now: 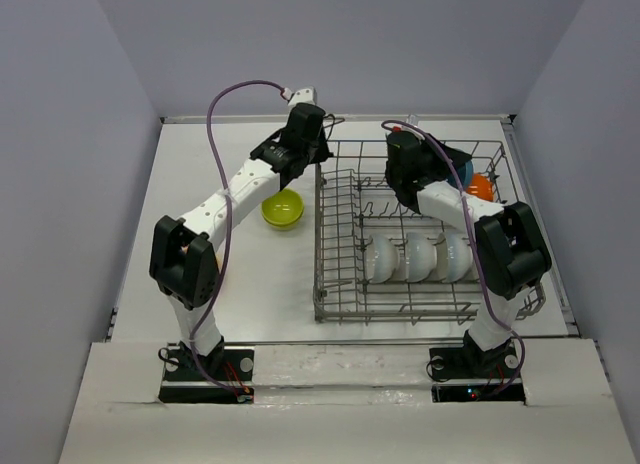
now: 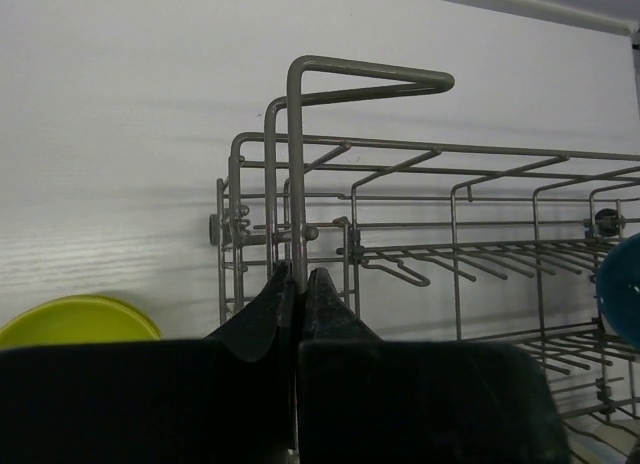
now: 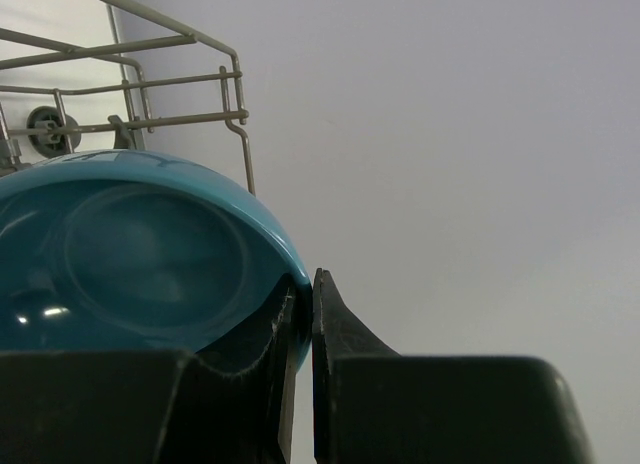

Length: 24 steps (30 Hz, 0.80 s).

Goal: Load the bowls into the dish rack
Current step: Move the dish rack to the center of the board.

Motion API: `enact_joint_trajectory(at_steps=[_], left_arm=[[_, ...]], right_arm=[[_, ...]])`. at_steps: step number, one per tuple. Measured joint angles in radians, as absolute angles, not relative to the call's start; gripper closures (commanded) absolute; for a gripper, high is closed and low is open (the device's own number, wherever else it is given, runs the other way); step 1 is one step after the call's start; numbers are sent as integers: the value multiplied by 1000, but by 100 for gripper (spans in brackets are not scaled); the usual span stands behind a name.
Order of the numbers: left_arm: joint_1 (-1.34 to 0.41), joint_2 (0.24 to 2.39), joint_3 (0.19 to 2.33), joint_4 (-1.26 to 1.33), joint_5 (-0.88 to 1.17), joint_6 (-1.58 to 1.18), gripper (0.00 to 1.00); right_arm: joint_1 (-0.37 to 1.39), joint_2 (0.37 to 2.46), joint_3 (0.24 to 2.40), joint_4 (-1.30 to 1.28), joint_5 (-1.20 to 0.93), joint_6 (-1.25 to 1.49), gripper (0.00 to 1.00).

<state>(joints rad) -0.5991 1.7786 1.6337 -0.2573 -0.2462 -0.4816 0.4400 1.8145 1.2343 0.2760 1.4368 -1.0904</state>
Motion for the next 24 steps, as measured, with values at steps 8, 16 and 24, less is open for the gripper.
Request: enact_joint_trajectory(at_steps=[8, 16, 24], left_arm=[[-499, 1822, 1694, -282, -22, -640, 100], [-481, 1794, 1631, -229, -46, -795, 100], [-481, 1793, 1646, -287, -116, -958, 100]], right_arm=[[440, 1816, 1256, 276, 1422, -1076, 99], [440, 1826, 1274, 280, 1404, -1068, 99], [438, 1852, 1305, 292, 1402, -1069, 99]])
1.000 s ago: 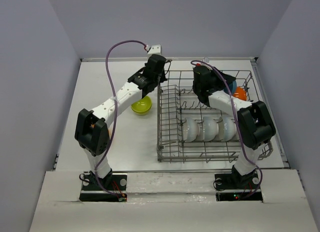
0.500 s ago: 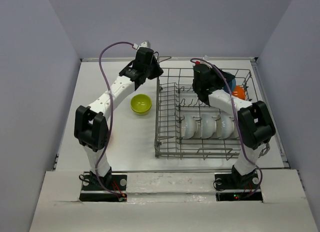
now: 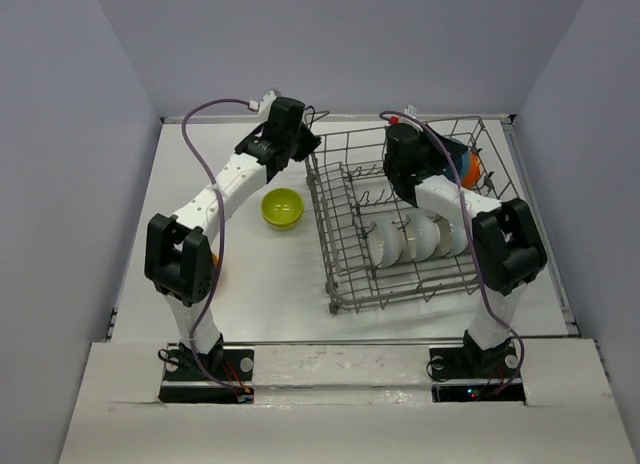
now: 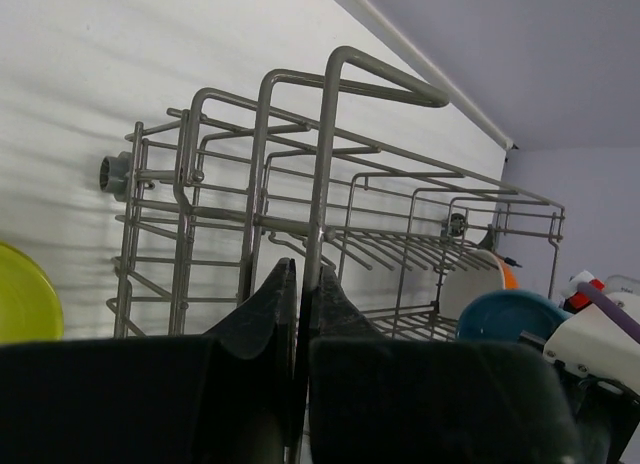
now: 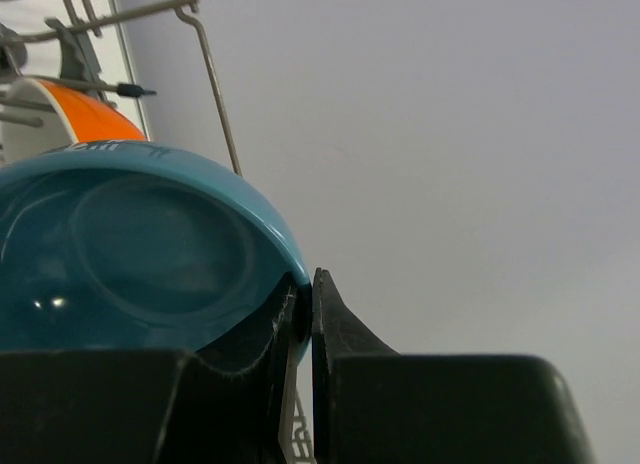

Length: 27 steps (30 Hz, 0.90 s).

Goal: Load the bowls into the dish rack
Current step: Move the dish rack to the center of the board.

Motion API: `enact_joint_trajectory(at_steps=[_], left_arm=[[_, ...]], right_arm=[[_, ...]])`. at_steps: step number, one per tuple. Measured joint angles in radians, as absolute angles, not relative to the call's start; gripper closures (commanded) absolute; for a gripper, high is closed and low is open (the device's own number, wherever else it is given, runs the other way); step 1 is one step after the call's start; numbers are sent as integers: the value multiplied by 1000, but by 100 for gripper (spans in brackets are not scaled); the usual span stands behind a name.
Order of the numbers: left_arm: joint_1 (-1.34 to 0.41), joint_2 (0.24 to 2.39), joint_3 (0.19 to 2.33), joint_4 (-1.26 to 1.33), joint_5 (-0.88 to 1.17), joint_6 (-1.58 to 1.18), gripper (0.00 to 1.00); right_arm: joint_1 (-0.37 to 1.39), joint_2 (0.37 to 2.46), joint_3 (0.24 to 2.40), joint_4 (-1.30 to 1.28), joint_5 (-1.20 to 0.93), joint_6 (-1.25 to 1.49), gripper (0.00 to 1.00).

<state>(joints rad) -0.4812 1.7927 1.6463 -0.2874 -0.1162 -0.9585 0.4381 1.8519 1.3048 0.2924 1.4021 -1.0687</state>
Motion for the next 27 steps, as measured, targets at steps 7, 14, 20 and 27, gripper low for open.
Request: enact_joint_trajectory(at_steps=[7, 14, 20, 27], left_arm=[[-479, 1767, 1612, -281, -173, -1015, 100], [-453, 1747, 1591, -288, -218, -1046, 100], [-447, 1738, 1577, -278, -224, -1047, 100], [-435, 1738, 1577, -274, -222, -1037, 100]], right_arm=[[422, 1857, 1317, 291, 1419, -1079, 99], [408, 1950, 1329, 331, 1406, -1105, 99], [410, 1984, 1402, 358, 1417, -1151, 99], [406, 1996, 1557, 408, 1423, -1222, 99]])
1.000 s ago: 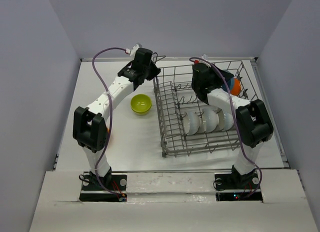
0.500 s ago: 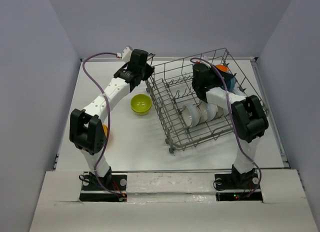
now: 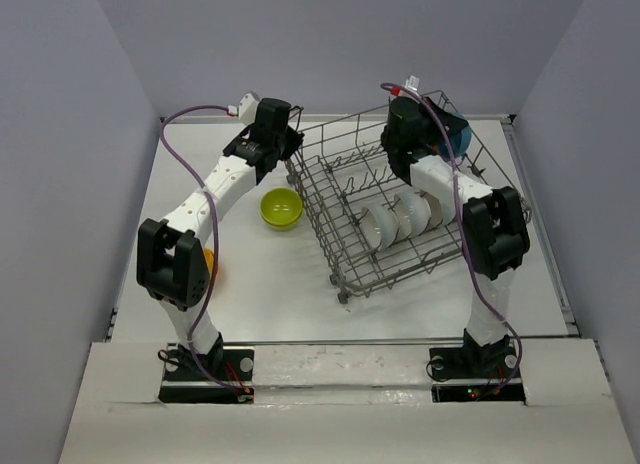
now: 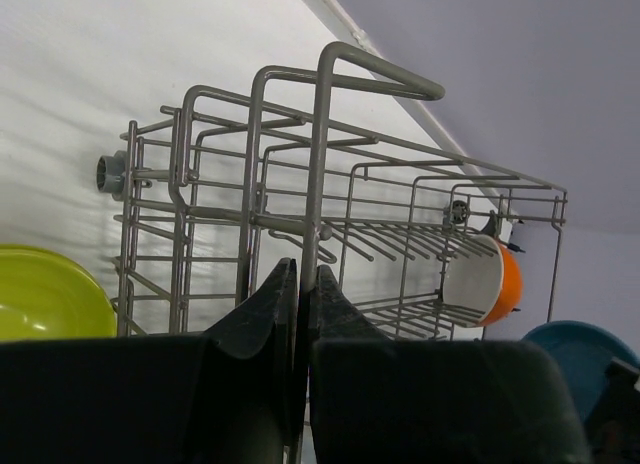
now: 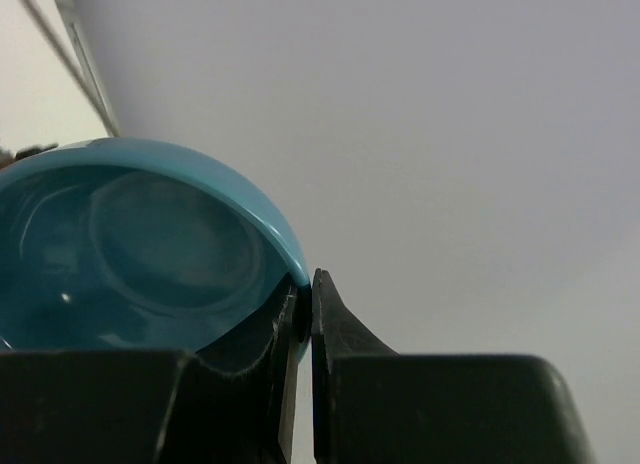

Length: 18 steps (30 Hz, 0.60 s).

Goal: Load the bowls into the dish rack
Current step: Move the dish rack to the center of the board.

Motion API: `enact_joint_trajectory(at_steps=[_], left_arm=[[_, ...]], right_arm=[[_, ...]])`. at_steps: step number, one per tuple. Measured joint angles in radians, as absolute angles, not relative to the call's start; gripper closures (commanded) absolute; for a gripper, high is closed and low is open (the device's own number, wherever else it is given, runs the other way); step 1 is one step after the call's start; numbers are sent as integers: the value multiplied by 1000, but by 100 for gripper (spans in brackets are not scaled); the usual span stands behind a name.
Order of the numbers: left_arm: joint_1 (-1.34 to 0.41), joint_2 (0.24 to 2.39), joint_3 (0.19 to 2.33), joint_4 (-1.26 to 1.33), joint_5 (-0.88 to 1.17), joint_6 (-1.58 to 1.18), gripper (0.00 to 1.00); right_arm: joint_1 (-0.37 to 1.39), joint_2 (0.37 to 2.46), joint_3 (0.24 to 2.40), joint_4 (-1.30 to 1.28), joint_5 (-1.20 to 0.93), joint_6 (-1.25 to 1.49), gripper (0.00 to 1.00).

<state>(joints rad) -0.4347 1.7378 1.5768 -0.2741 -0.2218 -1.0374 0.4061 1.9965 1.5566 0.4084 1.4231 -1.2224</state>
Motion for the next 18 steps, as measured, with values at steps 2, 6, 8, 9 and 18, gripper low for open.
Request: enact_joint_trajectory(at_steps=[2, 6, 8, 9, 18], left_arm=[[-430, 1738, 1577, -273, -216, -1030, 100], [-426, 1738, 1577, -269, -213, -1015, 100], [-425, 1737, 1571, -260, -211, -1008, 100], [-425, 1734, 1563, -249, -208, -1002, 100], [-416, 1689, 1509, -193, -192, -981, 53]], right_arm=[[411, 2001, 1600, 470, 1422, -1258, 99], [437, 2029, 1665, 612, 1415, -1344, 99], [461, 2059, 1704, 683, 1400, -1391, 99], [468, 2071, 1720, 706, 1397, -1407, 99], [524, 2151, 1879, 626, 1319, -1272, 99]])
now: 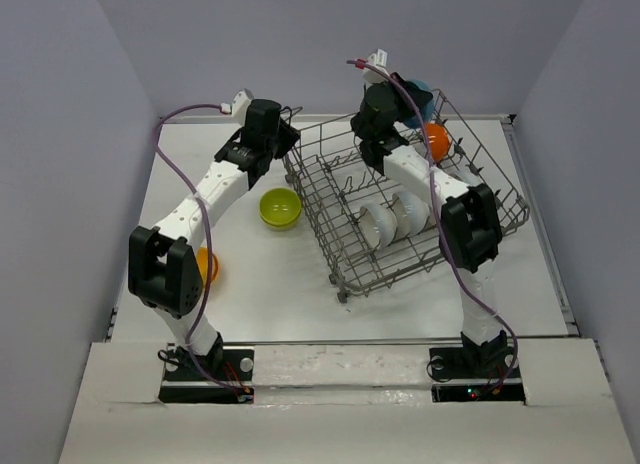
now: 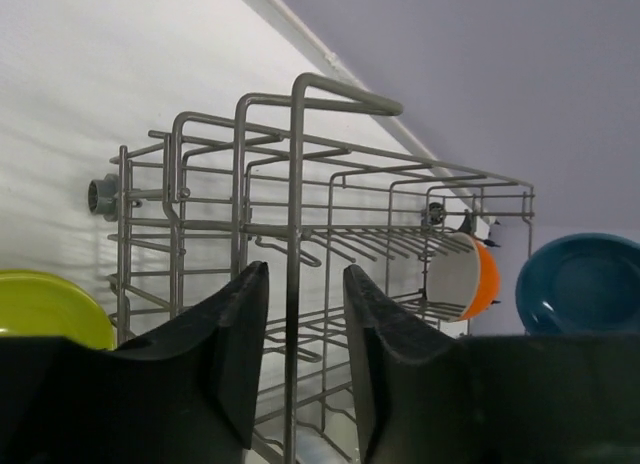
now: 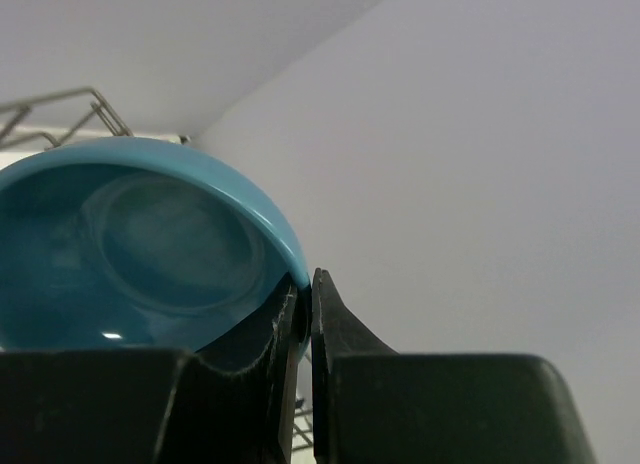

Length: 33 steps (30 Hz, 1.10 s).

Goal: Load the bowls into the dish rack
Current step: Move the dish rack to the center of the board, then place the bowl in the dish rack.

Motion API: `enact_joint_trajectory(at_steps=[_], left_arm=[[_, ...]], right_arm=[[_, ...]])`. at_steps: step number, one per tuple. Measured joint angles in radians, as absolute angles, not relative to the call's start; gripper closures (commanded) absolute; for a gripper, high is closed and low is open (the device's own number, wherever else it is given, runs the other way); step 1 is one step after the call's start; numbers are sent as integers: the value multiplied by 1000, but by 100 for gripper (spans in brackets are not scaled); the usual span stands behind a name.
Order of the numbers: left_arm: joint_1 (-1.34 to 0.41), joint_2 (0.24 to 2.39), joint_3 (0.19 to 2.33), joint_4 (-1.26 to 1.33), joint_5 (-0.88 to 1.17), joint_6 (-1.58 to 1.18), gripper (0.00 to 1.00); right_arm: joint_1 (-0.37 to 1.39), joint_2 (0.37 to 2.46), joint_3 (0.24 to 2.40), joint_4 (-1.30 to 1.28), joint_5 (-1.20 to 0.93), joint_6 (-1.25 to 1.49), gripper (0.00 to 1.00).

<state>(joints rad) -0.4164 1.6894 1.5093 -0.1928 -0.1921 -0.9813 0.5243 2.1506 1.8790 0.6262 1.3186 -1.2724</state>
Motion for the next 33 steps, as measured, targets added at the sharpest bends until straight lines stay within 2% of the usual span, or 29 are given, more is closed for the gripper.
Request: enact_joint_trajectory(at_steps=[1, 2, 5, 8, 15, 20, 33], left_arm=[[-413, 1677, 1502, -181, -191, -976, 49], [-410, 1660, 1497, -167, -191, -971, 39], [-404, 1621, 1489, -130, -185, -951, 25], [-403, 1594, 1485, -93, -173, -934, 20], [-404, 1584, 1468, -36, -144, -899, 19], [-404, 1584, 1459, -33, -138, -888, 19], [-404, 1584, 1459, -26, -128, -873, 18]], right_arm=[[524, 2151, 1897, 577, 1307, -1232, 99], [524, 2149, 1910, 531, 1293, -1187, 99], [524, 2144, 1922, 432, 1258, -1077, 99], [524, 2144, 1921, 326, 1215, -982, 99], [496, 2111, 1884, 93, 1071, -742, 99], [453, 2093, 1834, 44, 1018, -669, 99], [440, 2061, 1613, 429, 1077, -1012, 99]])
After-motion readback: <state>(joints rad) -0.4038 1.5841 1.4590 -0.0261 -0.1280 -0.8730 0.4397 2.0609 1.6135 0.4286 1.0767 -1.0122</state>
